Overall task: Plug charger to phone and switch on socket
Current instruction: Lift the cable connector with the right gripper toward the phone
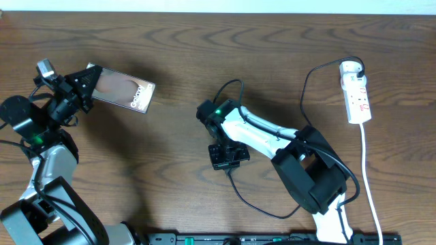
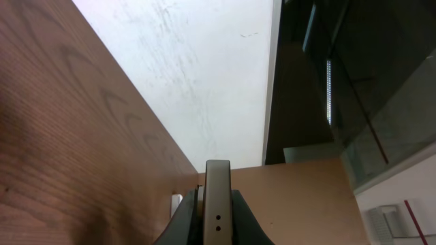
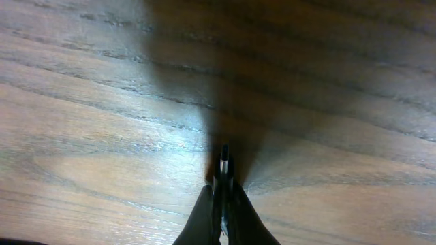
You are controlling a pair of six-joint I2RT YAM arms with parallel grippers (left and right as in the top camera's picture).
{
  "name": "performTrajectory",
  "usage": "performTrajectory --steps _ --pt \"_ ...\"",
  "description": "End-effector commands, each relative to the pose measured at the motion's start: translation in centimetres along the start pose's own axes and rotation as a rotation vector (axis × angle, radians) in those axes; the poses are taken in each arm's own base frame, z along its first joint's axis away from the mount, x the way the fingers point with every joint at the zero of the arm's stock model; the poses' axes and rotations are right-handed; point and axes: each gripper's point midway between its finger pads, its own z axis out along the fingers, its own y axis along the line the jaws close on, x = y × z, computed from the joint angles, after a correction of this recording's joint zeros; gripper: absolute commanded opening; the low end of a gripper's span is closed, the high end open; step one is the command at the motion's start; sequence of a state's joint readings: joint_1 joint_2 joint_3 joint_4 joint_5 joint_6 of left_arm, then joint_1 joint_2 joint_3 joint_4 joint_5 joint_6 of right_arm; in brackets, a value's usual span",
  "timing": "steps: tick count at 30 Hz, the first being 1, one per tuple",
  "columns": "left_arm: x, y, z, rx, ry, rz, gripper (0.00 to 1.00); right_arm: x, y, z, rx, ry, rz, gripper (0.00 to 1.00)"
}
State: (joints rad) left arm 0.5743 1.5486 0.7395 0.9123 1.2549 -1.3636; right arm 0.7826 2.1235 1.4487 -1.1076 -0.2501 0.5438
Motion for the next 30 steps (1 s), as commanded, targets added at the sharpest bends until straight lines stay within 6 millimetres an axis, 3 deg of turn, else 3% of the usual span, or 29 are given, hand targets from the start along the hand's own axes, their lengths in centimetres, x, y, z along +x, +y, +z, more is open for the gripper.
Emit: performTrajectory --steps 1,3,4,8,10,13,16,22,30 --pt "-0.3 -1.4 0.0 0.018 0.011 0.046 0.07 -1.1 -0.1 1.0 -0.009 0.009 -0.054 0.01" --pt "-0.4 -1.4 0.0 0.018 0.01 0.046 0.07 -1.0 1.4 0.3 -0.114 0.033 -0.119 0.01" --pt "-0.4 -1.4 0.0 0.018 0.01 0.046 0.06 -0.8 4.0 -1.2 -0.304 0.062 -0.227 0.01" --pt "-0.3 -1.4 0.0 0.018 0.012 0.046 0.07 0.4 8.1 -5.9 -0.742 0.087 -0.443 0.01" --pt "-0.1 -1.4 0.0 0.02 0.026 0.045 0.07 1.1 9.0 -8.8 -0.955 0.067 -0.541 0.01" --pt "0.7 -1.5 -0.1 0.025 0.069 0.042 0.07 1.6 8.9 -11.6 -1.138 0.008 -0.628 0.01" --pt "2.1 -1.7 0.0 0.035 0.147 0.043 0.07 1.6 8.3 -12.8 -1.207 -0.049 -0.675 0.01" --pt "6.0 -3.1 0.4 0.09 0.35 0.158 0.07 1.2 8.2 -13.0 -1.213 -0.095 -0.718 0.01" --pt "9.6 -4.4 2.5 0.149 0.462 0.264 0.07 1.1 8.3 -13.1 -1.223 -0.162 -0.806 0.01"
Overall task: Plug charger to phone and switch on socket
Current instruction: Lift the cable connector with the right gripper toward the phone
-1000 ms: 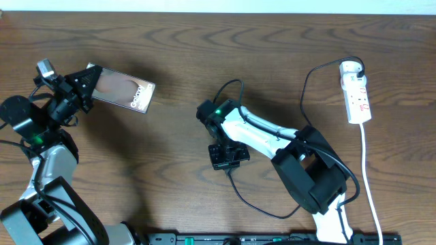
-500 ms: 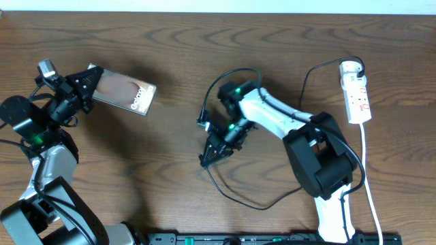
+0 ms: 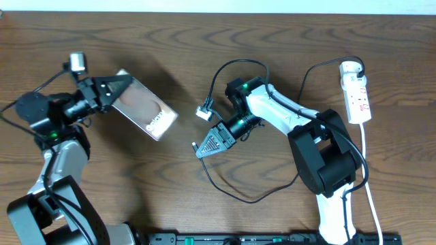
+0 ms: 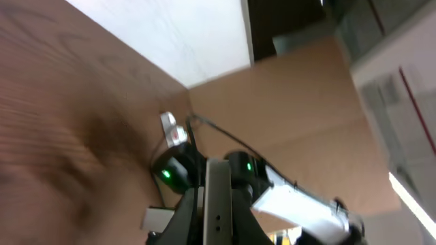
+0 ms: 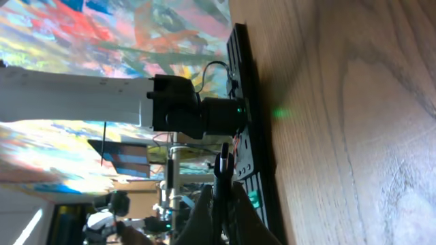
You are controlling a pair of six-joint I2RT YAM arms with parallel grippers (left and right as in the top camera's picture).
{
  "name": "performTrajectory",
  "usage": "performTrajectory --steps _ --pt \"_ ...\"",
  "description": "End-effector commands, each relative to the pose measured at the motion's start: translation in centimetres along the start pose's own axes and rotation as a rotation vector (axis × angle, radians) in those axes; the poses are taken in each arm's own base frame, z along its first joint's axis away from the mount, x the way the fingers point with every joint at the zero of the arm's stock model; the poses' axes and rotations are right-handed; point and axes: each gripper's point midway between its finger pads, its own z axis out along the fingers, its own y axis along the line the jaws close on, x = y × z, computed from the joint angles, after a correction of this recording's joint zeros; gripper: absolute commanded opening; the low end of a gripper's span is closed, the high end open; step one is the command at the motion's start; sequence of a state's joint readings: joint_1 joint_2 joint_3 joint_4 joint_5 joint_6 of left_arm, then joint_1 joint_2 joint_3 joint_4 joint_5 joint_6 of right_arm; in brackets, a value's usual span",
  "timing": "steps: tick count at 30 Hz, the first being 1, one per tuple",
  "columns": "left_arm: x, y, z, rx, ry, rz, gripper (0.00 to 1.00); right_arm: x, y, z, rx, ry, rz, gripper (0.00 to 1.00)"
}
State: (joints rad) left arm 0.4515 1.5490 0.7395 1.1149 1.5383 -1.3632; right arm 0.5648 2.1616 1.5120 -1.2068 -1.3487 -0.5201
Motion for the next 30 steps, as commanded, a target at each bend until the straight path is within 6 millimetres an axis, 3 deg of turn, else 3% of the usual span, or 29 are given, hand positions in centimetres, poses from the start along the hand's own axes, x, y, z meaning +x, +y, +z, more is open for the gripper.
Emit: performTrajectory --steps 1,13,25,30 --pt "1.0 -1.7 1.6 0.031 0.082 0.081 0.07 -0.8 0.6 -0.1 -0.037 -0.027 -0.11 0.01" --pt "2.5 -2.3 3.5 0.063 0.145 0.135 0.07 -0.5 0.7 -0.1 -0.032 -0.021 -0.218 0.01" --pt "2.5 -2.3 3.6 0.067 0.146 0.173 0.07 -0.3 3.2 -0.7 -0.027 0.021 -0.367 0.01" --pt "3.6 -2.7 4.8 0.089 0.187 0.194 0.07 -0.8 3.5 -0.8 -0.005 0.038 -0.399 0.01"
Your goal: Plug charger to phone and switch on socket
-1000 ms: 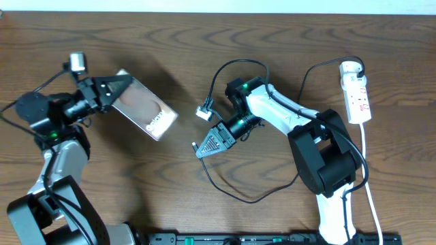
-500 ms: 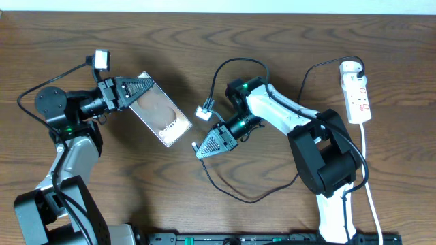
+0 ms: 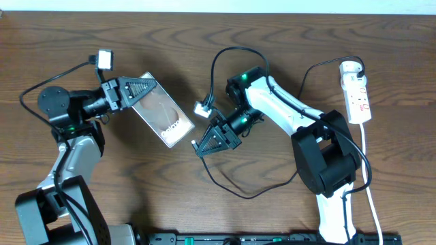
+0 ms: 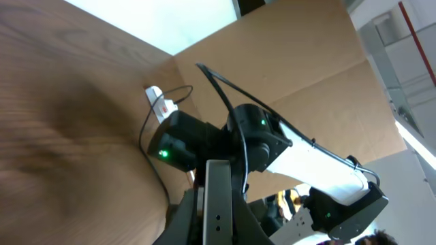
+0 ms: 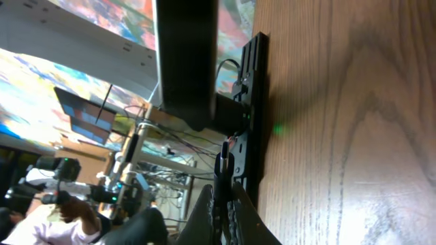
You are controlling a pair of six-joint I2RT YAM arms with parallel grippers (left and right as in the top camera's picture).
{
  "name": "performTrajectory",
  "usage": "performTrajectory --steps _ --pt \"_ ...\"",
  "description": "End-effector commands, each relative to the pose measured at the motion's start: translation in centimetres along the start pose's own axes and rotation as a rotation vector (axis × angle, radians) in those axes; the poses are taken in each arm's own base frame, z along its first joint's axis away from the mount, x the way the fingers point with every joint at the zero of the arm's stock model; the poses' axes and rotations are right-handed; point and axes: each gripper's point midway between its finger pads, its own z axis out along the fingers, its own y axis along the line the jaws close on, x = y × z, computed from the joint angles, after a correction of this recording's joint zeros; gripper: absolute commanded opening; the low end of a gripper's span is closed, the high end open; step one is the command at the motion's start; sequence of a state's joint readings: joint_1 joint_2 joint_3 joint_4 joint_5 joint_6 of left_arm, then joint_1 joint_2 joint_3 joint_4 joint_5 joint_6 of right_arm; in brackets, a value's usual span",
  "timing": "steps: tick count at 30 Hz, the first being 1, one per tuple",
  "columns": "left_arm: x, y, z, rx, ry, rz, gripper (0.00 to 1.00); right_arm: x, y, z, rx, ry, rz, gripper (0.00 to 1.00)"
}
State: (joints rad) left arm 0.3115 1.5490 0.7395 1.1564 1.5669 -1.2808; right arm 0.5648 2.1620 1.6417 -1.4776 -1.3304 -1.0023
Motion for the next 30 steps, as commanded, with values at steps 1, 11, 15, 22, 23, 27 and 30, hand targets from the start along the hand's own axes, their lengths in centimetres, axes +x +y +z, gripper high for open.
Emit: performTrajectory --steps 1,11,15,22,23,27,30 --pt "0.1 -1.3 1.2 0.023 0.039 0.076 0.07 -0.6 0.0 0.0 0.007 0.008 -0.057 0.01" --pt "0.4 -1.4 1.7 0.032 0.052 0.099 0.07 -0.2 0.4 0.0 0.009 0.034 -0.071 0.01" --pt "0.4 -1.4 1.7 0.033 0.052 0.122 0.07 0.0 1.3 -0.1 -0.006 0.046 -0.105 0.01" --pt "0.4 -1.4 1.7 0.033 0.052 0.118 0.07 0.2 1.7 -0.1 -0.009 0.062 -0.135 0.01" --pt "0.4 -1.4 1.7 0.033 0.052 0.114 0.07 0.2 1.6 -0.1 -0.007 0.064 -0.138 0.01" --pt "0.6 -1.5 2.0 0.038 0.061 0.107 0.07 0.5 1.5 0.3 -0.002 0.092 -0.155 0.01" --pt "1.0 -1.7 2.5 0.047 0.078 0.106 0.07 0.6 1.5 0.7 -0.004 0.102 -0.169 0.01"
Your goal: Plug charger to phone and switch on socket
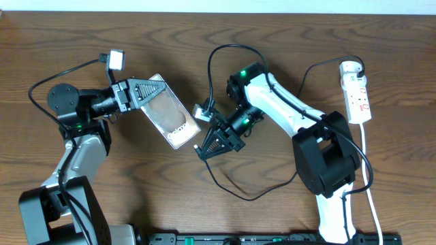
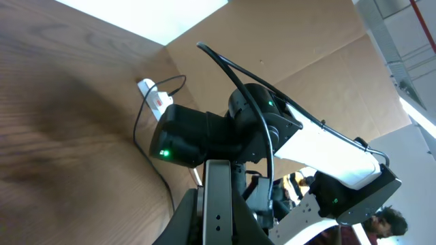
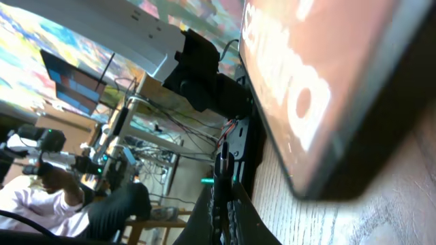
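The phone point(image 1: 167, 119) is held off the table by my left gripper point(image 1: 139, 93), shut on its upper end; its lower end points right. In the left wrist view the phone's edge point(image 2: 218, 204) rises between the jaws. My right gripper point(image 1: 201, 148) is shut on the black charger plug point(image 3: 223, 178), just right of the phone's lower end; the phone point(image 3: 320, 88) fills the top right of the right wrist view. The black cable point(image 1: 231, 187) loops over the table. The white socket strip point(image 1: 355, 92) lies at the far right.
A small white adapter block point(image 1: 202, 111) on the cable hangs between the phone and the right arm point(image 1: 272, 102). The strip's white cord point(image 1: 368, 170) runs down the right side. A black rail point(image 1: 272, 238) lines the table's front edge.
The phone in my left gripper has come further right and slightly down. My right gripper with the plug now sits just beside the phone's lower end, which fills its wrist view.
First the phone was held at the far left, and my right gripper pinched the plug low over mid-table. Then the right arm had turned with the plug pointing left. Across the moments the phone came right, and now its lower end is close by the plug.
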You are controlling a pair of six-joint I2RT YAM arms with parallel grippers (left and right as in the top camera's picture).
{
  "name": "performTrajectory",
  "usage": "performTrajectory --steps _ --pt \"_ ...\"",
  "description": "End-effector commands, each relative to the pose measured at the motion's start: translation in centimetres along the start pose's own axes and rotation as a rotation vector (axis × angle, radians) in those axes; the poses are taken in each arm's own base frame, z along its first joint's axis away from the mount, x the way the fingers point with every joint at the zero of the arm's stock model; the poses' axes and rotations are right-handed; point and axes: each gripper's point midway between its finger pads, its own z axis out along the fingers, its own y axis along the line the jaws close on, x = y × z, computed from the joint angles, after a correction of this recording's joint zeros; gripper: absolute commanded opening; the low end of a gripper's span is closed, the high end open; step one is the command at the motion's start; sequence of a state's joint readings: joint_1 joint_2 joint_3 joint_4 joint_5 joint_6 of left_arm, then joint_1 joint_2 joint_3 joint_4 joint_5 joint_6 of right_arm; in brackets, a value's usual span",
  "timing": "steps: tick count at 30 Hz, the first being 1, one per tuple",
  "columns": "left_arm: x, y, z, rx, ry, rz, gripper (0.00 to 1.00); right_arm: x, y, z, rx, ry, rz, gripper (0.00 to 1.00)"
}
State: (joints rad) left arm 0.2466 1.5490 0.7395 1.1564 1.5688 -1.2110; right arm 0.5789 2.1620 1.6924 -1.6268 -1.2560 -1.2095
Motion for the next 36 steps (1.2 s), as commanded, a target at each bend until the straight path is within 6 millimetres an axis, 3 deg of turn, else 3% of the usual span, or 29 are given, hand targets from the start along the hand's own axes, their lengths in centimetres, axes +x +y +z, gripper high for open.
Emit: performTrajectory --steps 1,10,36 --pt "-0.2 -1.1 0.9 0.018 0.026 0.034 0.07 -0.4 -0.1 0.6 -0.003 0.012 -0.052 0.01" --pt "0.0 -1.3 1.2 0.025 0.036 0.019 0.07 -0.7 -0.9 0.5 0.018 0.001 -0.023 0.01" --pt "0.0 -1.3 1.2 0.025 0.035 0.06 0.07 -2.1 -0.3 0.5 -0.018 -0.075 -0.01 0.01"
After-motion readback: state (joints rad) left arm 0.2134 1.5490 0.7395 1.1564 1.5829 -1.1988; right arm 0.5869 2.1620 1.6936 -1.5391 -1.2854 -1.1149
